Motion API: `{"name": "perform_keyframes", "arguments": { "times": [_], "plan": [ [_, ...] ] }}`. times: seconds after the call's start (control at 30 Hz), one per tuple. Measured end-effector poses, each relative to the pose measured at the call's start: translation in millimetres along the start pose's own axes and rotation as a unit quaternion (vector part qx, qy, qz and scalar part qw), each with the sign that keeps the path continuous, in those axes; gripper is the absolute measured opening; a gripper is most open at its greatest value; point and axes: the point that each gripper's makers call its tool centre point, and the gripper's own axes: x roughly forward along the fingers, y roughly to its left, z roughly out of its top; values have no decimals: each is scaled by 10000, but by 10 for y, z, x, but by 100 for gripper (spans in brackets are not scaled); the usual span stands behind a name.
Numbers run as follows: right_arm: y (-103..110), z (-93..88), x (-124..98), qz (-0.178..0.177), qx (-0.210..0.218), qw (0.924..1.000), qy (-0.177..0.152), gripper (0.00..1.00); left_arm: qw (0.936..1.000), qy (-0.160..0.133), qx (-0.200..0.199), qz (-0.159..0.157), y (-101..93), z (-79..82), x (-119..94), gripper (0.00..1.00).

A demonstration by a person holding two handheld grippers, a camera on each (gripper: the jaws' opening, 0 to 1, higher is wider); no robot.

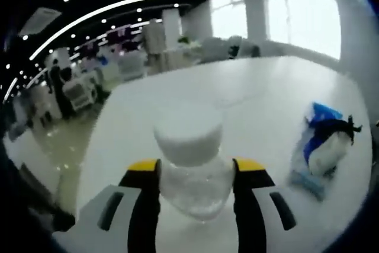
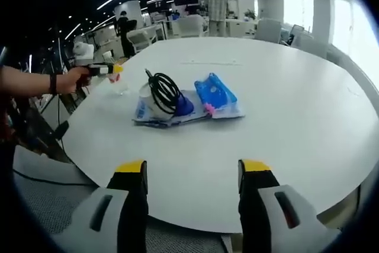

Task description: Arrange the tabletop items into an orderly group along one side of the table until the central work area is clear of visible clutter.

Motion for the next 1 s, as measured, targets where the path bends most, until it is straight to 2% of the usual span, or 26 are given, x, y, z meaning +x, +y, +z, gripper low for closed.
{"name": "perform_keyframes", "arguments": {
  "times": [0.1,0.23,0.37,0.43,0.53,0.63,0.73,0.8,0.9,0.93,1.0],
  "plan": [
    [-3,-11,4,-5,13,10000,25,61,9985,38,406,-367,-40,-13,12,45],
    [11,-13,6,13,-22,10000,34,61,9968,101,592,-519,-70,-18,11,45],
    [5,-13,2,2,-12,10000,32,61,9972,122,538,-512,-76,-19,5,45],
    [5,-10,-1,0,-3,10000,24,61,9983,244,356,-401,-64,-45,2,46],
    [20,-19,3,29,-17,10000,53,60,9990,241,44,-363,-118,-51,3,57],
    [26,-21,4,34,-52,10000,54,60,9997,160,-71,-142,-160,-40,-2,64],
    [17,-17,-1,29,-31,10000,39,60,9988,86,-462,168,-171,-41,0,73],
    [10,-16,-1,31,-15,10000,34,60,9939,110,-997,454,-168,-84,9,80],
    [22,-33,3,52,-32,10000,77,60,9865,308,-1382,818,-167,-229,37,95],
    [26,-34,7,66,-48,9999,70,60,9843,313,-1497,884,-174,-254,49,97],
    [30,-30,6,74,-48,9999,60,60,9783,329,-1640,1219,-119,-299,43,94]
  ]
}}
